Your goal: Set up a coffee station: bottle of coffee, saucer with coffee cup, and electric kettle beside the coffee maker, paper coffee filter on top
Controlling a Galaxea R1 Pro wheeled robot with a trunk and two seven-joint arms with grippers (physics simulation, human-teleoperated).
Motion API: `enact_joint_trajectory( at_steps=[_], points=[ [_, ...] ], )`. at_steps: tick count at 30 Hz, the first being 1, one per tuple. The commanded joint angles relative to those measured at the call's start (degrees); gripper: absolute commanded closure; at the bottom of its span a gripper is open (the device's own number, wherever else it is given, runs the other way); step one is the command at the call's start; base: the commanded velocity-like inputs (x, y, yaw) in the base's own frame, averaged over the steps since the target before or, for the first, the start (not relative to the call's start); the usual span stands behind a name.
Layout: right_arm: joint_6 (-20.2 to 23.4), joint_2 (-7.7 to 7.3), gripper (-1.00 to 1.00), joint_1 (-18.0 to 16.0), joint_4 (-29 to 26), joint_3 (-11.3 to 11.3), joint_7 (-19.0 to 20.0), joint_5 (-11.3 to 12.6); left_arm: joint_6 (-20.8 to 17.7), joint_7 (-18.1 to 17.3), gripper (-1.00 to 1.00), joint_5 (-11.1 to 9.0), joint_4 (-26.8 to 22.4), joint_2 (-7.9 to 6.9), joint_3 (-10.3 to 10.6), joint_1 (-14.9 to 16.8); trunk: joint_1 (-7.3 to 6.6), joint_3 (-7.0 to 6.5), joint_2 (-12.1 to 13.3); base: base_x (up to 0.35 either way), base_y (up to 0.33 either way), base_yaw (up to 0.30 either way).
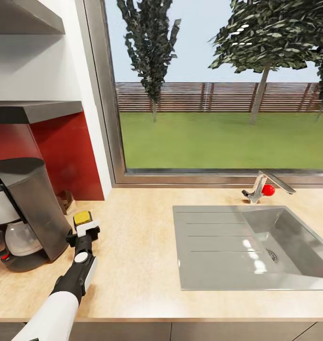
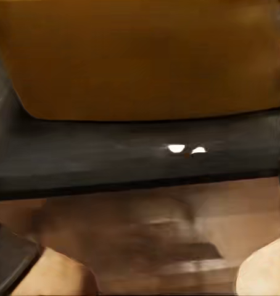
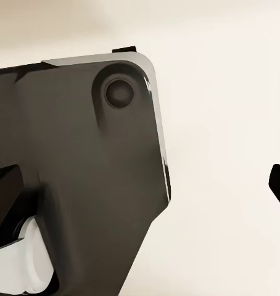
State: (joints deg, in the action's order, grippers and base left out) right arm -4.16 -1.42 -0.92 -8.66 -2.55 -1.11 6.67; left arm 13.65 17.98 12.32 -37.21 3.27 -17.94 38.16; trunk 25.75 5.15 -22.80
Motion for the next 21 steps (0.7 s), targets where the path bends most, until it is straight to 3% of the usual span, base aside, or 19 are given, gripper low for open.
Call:
enact_joint_trajectory(
  at_steps=[1, 5, 21],
  points=[
    [-0.23, 0.01, -1.00, -0.05, 0.05, -0.18, 0.05, 0.45, 0.15, 0.07, -1.00, 0.60, 0.04, 0.09, -0.29, 0.07, 0.03, 0.12, -0.12, 0.000, 0.000, 0.000],
    [-0.24, 0.01, -1.00, -0.05, 0.05, -0.18, 0.05, 0.45, 0.15, 0.05, -1.00, 0.70, 0.09, 0.14, -0.26, 0.07, 0.03, 0.12, -0.12, -0.162, 0.000, 0.000],
    [-0.24, 0.01, -1.00, -0.05, 0.05, -0.18, 0.05, 0.45, 0.11, 0.03, -1.00, 0.96, 0.30, 0.16, -0.02, 0.00, 0.03, 0.12, -0.12, -0.328, -0.043, 0.000]
  ],
)
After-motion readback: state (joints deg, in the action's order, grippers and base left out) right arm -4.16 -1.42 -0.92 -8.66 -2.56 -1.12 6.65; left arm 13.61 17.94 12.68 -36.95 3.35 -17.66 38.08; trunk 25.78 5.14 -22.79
